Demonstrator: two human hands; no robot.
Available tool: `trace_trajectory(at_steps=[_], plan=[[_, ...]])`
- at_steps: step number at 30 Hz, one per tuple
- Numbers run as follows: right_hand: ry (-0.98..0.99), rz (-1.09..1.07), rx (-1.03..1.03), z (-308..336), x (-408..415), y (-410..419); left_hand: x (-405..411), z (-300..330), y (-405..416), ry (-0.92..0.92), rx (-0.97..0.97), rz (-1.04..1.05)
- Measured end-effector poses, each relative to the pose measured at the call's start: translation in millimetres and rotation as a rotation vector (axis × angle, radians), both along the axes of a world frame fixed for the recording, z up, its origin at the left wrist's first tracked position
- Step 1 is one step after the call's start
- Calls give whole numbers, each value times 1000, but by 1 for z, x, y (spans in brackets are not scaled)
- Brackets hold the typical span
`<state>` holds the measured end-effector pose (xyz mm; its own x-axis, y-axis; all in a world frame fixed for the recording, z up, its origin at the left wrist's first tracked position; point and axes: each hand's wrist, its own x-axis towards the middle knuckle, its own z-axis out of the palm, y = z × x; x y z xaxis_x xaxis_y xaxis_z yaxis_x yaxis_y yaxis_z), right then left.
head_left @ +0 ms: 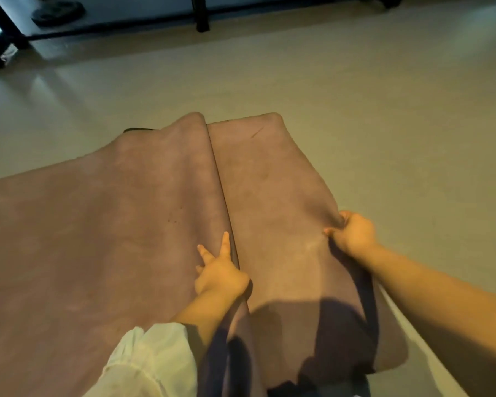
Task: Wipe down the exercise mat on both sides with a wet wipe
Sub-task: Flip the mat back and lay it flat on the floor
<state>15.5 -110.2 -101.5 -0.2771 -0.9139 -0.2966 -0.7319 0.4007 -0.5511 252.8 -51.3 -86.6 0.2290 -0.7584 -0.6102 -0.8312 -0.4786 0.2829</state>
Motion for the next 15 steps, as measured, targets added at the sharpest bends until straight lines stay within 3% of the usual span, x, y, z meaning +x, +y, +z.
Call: trace_trajectory(at_steps=[7, 9, 12, 15], plan=[[232, -212, -121, 35, -74, -45, -8, -4, -1, 23, 62, -127], [402, -196, -127, 37, -73, -52, -12, -5, -2, -32, 59, -190], [579, -181, -46, 23, -59, -52, -15, -5, -7, -168, 4, -428], [527, -143, 127, -3, -42, -38, -12, -6, -21, -266, -30, -563]])
